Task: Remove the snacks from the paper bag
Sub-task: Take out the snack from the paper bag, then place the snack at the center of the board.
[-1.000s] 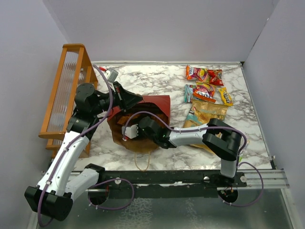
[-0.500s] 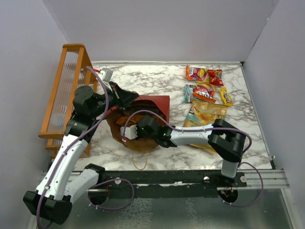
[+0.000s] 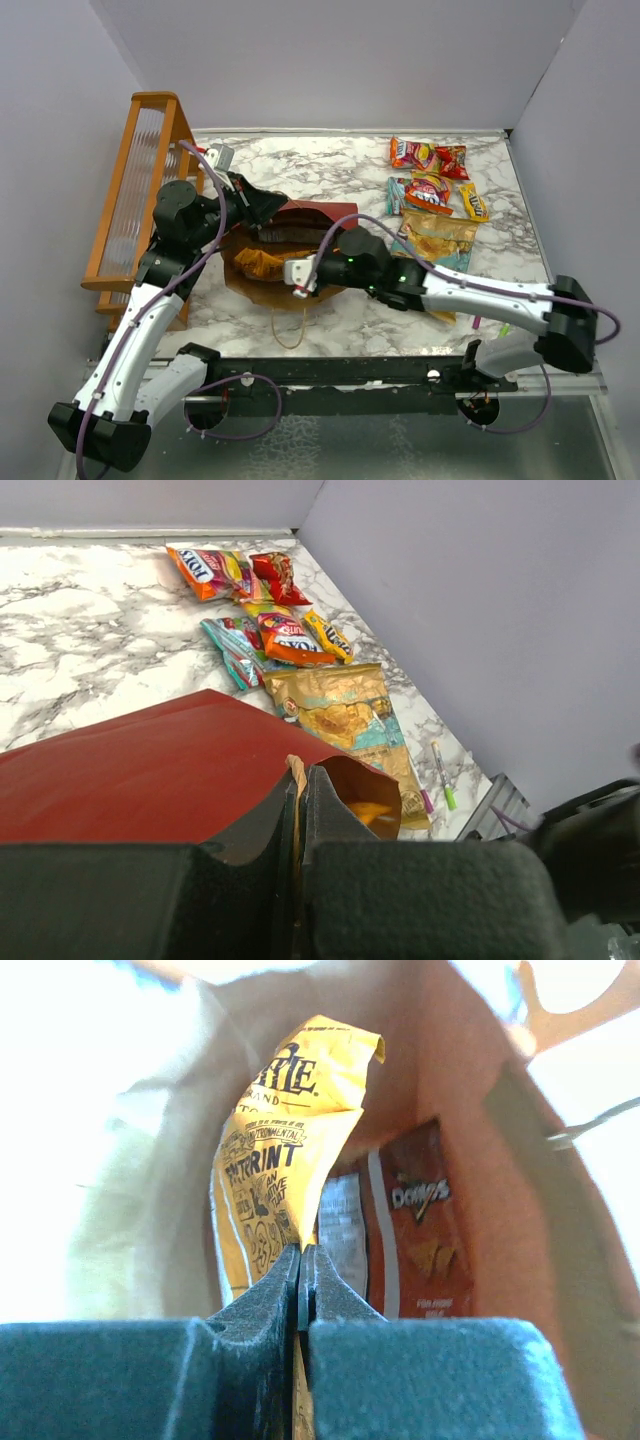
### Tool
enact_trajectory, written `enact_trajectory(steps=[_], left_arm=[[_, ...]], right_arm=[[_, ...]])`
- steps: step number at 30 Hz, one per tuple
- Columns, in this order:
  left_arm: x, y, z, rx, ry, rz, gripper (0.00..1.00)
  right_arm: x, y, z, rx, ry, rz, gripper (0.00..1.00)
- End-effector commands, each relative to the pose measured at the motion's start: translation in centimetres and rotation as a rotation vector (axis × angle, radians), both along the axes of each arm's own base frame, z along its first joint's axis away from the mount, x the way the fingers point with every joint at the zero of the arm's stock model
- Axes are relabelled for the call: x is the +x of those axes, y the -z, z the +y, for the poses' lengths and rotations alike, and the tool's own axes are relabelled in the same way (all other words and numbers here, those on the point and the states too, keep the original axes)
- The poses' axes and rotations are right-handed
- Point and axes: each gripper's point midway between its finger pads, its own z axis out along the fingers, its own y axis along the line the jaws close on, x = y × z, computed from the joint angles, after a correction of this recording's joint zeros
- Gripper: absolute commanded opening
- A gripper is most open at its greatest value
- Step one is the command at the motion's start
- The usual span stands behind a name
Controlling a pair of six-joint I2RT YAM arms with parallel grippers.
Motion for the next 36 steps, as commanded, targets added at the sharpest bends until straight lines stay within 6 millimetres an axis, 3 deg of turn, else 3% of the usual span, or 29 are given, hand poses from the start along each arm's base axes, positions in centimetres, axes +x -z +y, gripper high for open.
enact_trajectory(steps=[1, 6, 10, 15, 20, 23, 27, 32, 36], left_arm=[[-0.3, -1.2, 0.8, 0.027, -0.036, -0.048, 0.00], [0.2, -1.3, 1.4, 0.046, -0.079, -0.046, 0.00], [0.8, -0.7, 2.1, 0.076, -0.126, -0.019, 0.00], [1.7, 0.4, 3.5, 0.119, -0.224, 0.029, 0.00], [2.3, 1.2, 4.7, 0.157, -0.292, 0.051, 0.00], [2.2, 1.3, 4.9, 0.165, -0.298, 0.048, 0.00], [2.1, 1.2, 5.0, 0.175, -0.302, 0.044, 0.00], [1.9, 1.0, 5.9, 0.198, -0.338, 0.039, 0.00], [1.5, 0.8, 6.5, 0.205, -0.364, 0.029, 0.00]], right_arm=[[-6.7, -7.7, -1.1, 0.222, -0.260, 0.054, 0.01], [-9.8, -14.1, -3.3, 0.345, -0.369, 0.044, 0.01], [-10.2, -20.8, -5.2, 0.539, -0.326, 0.049, 0.01], [-7.2, -27.3, -8.1, 0.738, -0.099, 0.029, 0.01], [-0.9, -31.3, -13.4, 0.942, 0.341, -0.044, 0.01], [2.8, -31.4, -17.0, 0.947, 0.644, -0.169, 0.01], [7.0, -29.5, -21.0, 0.855, 0.955, -0.308, 0.02], [11.6, -24.9, -24.6, 0.815, 1.143, -0.175, 0.01], [13.2, -19.8, -26.6, 0.758, 1.263, -0.087, 0.01]])
